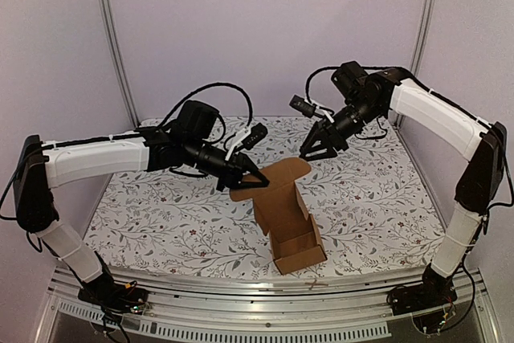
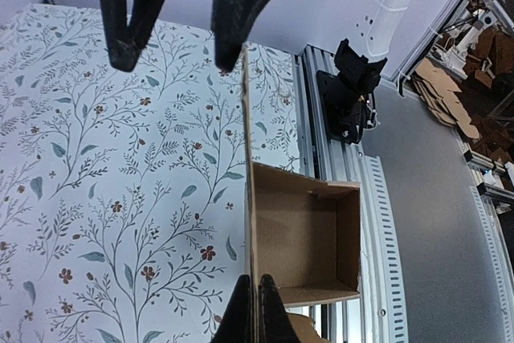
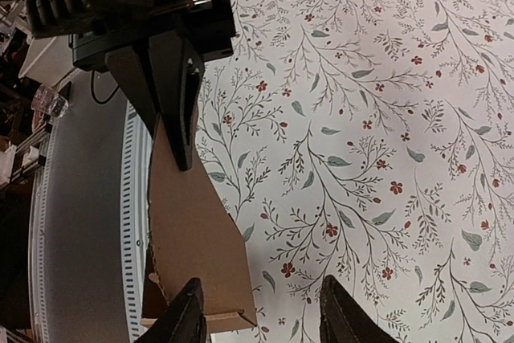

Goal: Fold the paper box

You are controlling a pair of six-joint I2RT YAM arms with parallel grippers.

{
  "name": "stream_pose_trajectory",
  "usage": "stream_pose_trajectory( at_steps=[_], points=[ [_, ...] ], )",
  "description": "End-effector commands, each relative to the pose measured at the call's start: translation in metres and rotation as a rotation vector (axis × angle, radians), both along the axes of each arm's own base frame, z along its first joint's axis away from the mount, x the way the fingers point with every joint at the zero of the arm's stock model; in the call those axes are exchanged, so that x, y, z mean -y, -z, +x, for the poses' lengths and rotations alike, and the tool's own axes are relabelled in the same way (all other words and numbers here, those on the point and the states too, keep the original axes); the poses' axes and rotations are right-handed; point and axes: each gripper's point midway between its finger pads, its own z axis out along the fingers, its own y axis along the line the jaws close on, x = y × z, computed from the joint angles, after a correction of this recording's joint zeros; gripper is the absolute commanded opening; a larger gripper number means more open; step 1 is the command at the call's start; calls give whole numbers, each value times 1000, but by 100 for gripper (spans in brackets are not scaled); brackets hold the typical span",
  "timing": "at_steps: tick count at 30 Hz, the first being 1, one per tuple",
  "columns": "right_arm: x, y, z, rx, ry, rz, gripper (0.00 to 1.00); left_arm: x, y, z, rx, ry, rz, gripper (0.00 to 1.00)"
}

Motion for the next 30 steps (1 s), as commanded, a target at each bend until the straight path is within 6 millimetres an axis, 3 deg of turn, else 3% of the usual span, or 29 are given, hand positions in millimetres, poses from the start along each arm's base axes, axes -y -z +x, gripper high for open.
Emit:
stream_pose_trajectory(
  at_steps=[1,7,18,30],
  points=[
    [-8,-2,-49,-17,-178,16,48,-6,-7,3,5,-27,-11,0],
    [-14,-9,-65,-34,-245,61,51,-6,-8,2,1,-20,-18,0],
    [-30,6,-49,-69,-198,41,47,-6,-17,-9,-9,37,-55,0],
    [-51,17,-58,-126,-238,42,45,-5,-21,-17,-17,70,-72,0]
  ],
)
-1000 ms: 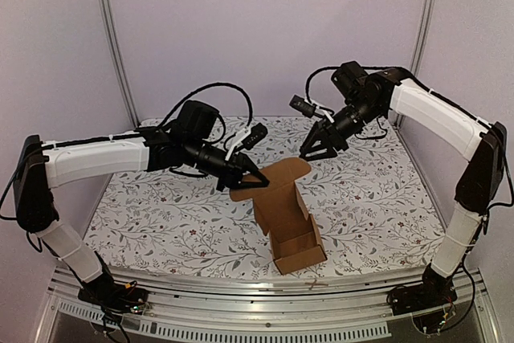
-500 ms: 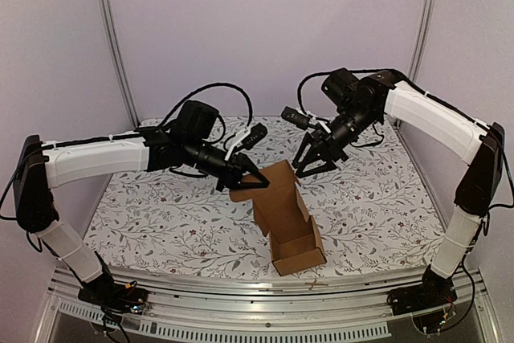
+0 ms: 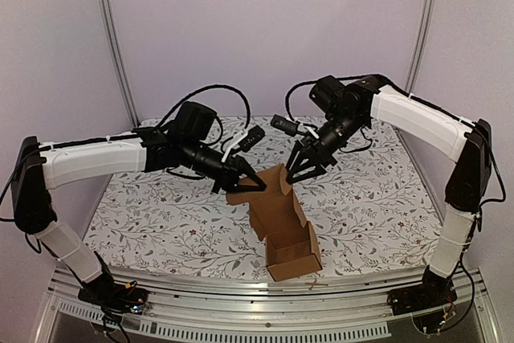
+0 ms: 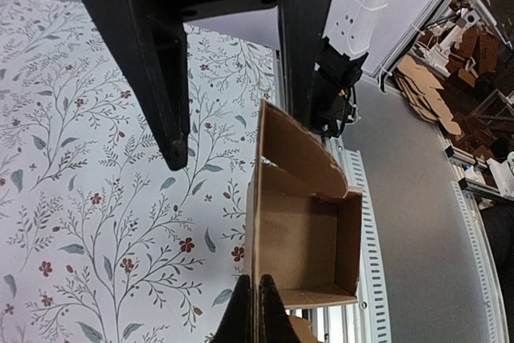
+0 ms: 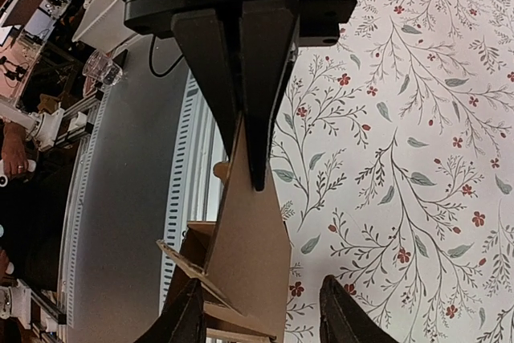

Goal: Fold the paper box

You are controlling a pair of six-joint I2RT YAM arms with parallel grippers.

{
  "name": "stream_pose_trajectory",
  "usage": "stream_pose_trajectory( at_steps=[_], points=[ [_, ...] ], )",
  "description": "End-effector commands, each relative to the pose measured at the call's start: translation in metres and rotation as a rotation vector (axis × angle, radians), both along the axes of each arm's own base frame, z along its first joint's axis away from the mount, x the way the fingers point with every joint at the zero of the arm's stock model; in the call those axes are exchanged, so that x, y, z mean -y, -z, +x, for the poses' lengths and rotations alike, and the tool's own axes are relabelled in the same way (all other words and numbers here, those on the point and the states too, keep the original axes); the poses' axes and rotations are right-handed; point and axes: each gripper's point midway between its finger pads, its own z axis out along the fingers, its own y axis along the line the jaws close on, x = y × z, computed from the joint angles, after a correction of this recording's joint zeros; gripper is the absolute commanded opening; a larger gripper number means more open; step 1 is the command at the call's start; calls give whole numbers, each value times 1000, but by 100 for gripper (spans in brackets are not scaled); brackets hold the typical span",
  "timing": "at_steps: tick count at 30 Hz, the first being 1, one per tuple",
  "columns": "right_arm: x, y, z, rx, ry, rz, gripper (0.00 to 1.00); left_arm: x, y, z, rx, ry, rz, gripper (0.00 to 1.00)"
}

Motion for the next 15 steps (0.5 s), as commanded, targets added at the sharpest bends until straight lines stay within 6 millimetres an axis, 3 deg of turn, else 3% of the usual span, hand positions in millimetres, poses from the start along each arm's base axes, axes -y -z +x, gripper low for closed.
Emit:
stream_pose_trajectory(
  at_steps=[1,6,15],
  points=[
    [-17,0,-1,-17,-19,21,44,1,-20,-5,25,35,-69,0],
    [-22,7,-1,-80,-23,27,32,2,-25,-5,-34,63,-127,0],
    [-36,27,8,-248,-14,42,20,8,-4,0,-144,74,-113,0]
  ],
)
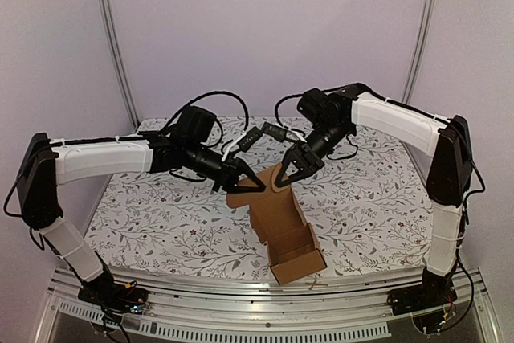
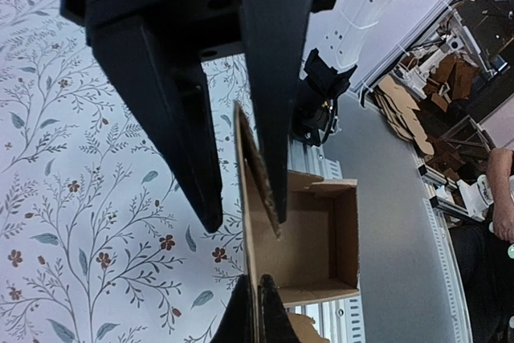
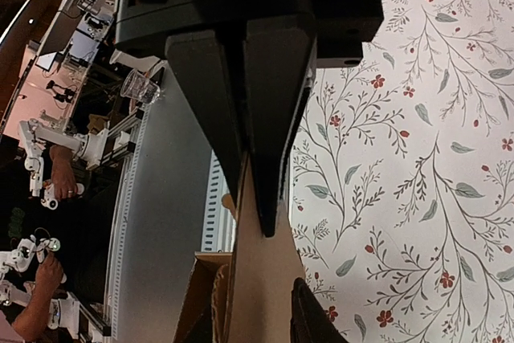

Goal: Fold the paper box

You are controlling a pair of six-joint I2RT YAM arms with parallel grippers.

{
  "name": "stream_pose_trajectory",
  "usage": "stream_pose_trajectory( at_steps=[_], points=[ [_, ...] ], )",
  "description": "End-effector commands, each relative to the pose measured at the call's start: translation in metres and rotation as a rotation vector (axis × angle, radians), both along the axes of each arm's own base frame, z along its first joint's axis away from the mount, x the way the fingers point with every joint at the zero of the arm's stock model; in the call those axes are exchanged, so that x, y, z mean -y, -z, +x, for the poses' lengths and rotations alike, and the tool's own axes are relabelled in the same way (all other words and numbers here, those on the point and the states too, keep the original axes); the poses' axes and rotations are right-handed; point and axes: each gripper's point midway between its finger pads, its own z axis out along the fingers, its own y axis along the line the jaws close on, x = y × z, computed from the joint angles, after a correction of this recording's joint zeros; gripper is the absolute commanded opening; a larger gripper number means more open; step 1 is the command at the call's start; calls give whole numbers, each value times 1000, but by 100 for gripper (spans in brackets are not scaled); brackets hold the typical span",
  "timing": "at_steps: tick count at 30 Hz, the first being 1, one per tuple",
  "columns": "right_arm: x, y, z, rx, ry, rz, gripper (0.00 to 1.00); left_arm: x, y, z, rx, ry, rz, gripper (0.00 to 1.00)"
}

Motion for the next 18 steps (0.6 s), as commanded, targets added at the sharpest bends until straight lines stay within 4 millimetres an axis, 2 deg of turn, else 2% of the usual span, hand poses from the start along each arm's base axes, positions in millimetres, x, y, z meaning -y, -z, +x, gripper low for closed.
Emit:
stream_pose_trajectory(
  at_steps=[1,4,8,11,12,16,18],
  points=[
    [-16,12,11,-83,15,13,18,11,-14,-2,-10,58,-92,0],
    [-16,18,22,-159,41,23,8,11,-7,2,-29,51,-83,0],
    [-8,29,42,-234,101,7,0,12,1,8,-45,30,-67,0],
    [3,43,60,-293,164,-6,0,9,11,37,-36,-113,-16,33],
    [8,45,66,-330,189,-9,0,8,8,53,-18,-186,-27,41],
    [29,59,86,-408,263,-10,0,-11,7,109,-85,-511,-43,59],
    [37,61,91,-417,285,-6,0,-18,11,122,-158,-648,-60,61]
  ],
)
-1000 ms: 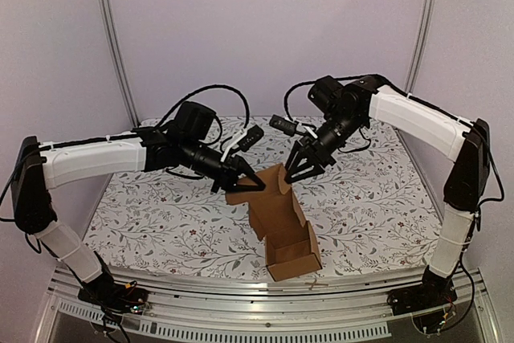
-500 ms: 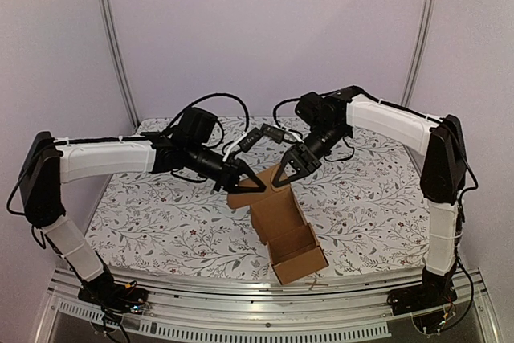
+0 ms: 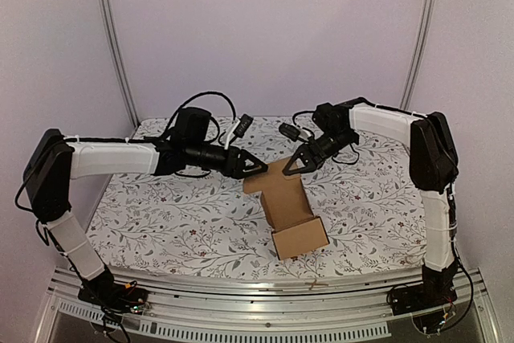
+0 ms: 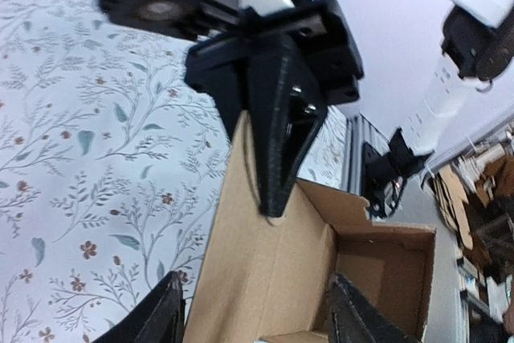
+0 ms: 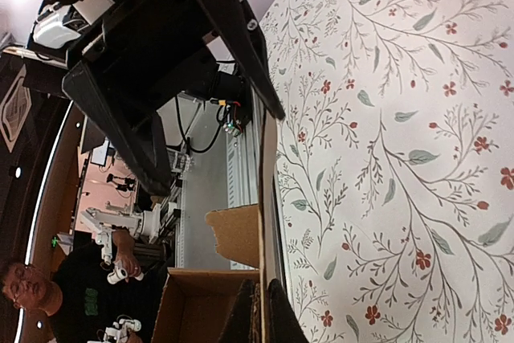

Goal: Fold the paper box

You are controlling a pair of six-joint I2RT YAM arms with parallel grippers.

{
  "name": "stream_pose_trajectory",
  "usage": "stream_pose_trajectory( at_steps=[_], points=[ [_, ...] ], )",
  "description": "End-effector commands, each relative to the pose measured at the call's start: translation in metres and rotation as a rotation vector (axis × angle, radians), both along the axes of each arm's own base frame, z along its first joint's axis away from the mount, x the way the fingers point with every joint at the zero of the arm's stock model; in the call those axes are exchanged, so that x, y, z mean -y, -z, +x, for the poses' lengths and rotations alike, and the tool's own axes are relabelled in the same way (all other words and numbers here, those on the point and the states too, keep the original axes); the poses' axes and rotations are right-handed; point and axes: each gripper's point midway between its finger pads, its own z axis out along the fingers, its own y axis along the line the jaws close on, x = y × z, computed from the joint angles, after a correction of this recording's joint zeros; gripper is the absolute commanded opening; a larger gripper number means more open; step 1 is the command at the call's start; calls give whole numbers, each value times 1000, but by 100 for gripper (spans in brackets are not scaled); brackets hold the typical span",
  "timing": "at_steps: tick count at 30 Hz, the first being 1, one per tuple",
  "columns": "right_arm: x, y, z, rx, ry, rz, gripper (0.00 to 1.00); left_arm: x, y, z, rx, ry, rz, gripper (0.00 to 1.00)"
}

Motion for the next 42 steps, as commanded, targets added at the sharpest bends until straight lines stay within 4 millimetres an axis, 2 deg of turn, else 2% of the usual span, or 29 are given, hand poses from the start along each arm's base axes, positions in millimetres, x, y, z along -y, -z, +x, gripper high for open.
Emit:
stream_pose_trajectory(
  at_steps=[1,4,6,9,12,15,16,19,24,29,35,42],
  points=[
    [24,21,21,-81,86,-30,0,-22,-7,50,-117,-389,-115,62],
    [35,30,19,-65,102,-55,0,-30,4,45,-198,-508,-259,69],
    [42,40,19,-53,118,-80,0,-32,17,38,-205,-546,-291,70],
    [48,44,23,-47,138,-84,0,-31,34,31,-200,-585,-294,71],
    [49,39,26,-76,145,-44,0,-37,53,30,-203,-637,-270,70],
    [49,29,24,-82,140,-4,0,-65,88,39,-240,-784,-180,65],
    [49,25,23,-79,139,8,0,-69,94,41,-236,-791,-170,63],
    [49,14,21,-73,134,38,0,-62,105,43,-251,-764,-161,57],
    [49,14,20,-73,134,37,0,-27,102,40,-274,-626,-200,55],
    [50,21,21,-70,139,12,0,2,65,25,-195,-459,-326,53],
    [49,28,24,-77,140,1,0,14,41,2,-186,-322,-455,50],
    [50,30,24,-75,141,-4,0,28,37,-12,-200,-231,-511,48]
  ],
)
